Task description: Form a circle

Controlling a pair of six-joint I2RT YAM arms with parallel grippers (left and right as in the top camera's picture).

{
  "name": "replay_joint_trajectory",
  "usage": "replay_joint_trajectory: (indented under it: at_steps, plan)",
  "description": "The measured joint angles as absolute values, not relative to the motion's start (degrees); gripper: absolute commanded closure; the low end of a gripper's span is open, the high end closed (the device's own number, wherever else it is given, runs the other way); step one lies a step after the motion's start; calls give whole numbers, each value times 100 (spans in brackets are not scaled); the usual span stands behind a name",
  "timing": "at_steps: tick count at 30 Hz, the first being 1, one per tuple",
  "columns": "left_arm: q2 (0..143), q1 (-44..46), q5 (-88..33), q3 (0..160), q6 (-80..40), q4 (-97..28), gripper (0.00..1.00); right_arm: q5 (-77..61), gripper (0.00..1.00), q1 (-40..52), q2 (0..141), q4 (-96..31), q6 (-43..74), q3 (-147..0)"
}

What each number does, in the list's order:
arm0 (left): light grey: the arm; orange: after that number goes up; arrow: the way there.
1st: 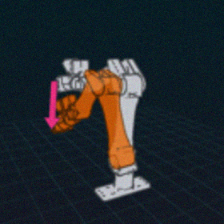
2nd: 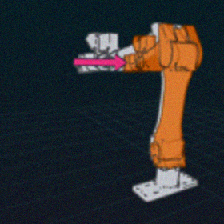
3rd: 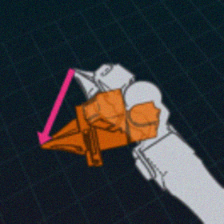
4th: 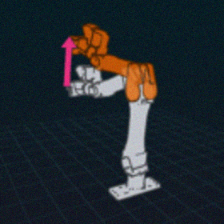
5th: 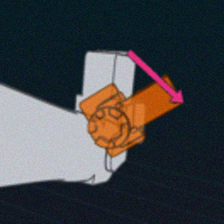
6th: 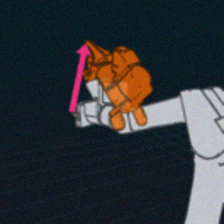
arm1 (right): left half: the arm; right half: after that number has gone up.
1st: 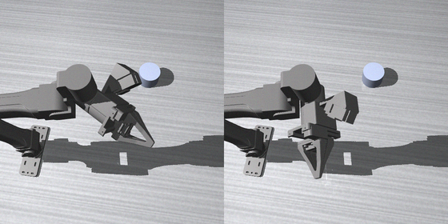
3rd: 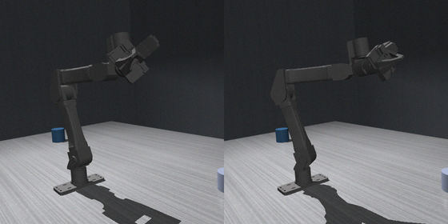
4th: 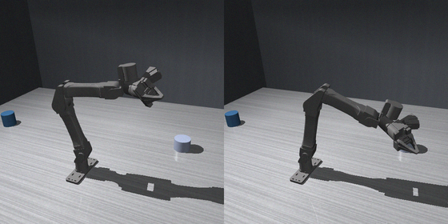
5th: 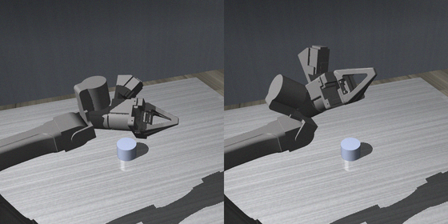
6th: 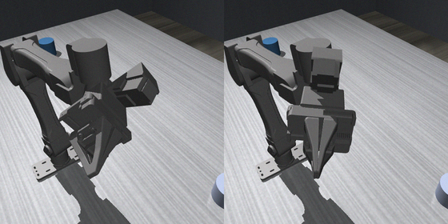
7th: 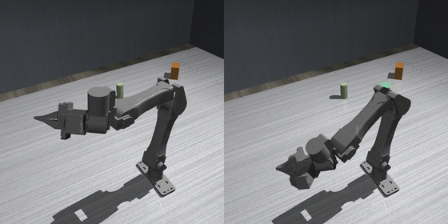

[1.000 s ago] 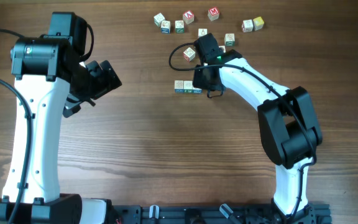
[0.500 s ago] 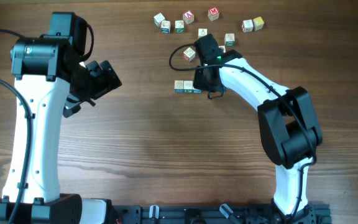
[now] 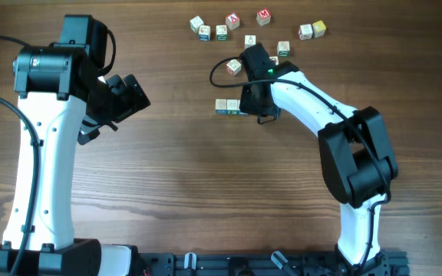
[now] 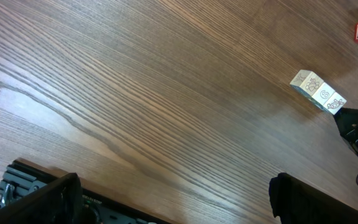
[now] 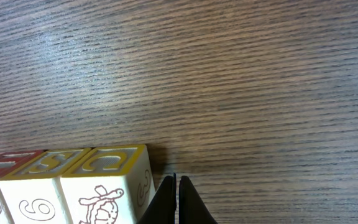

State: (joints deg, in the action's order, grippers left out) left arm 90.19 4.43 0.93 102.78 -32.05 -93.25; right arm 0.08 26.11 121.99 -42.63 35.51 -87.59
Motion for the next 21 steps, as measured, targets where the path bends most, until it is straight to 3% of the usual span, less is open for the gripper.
replay_joint_trajectory:
  at_steps: [21]
  plan:
    - [9019, 443, 93, 10278, -3205, -9325, 0, -148, 95, 2611, 12199, -4128, 3522, -8759]
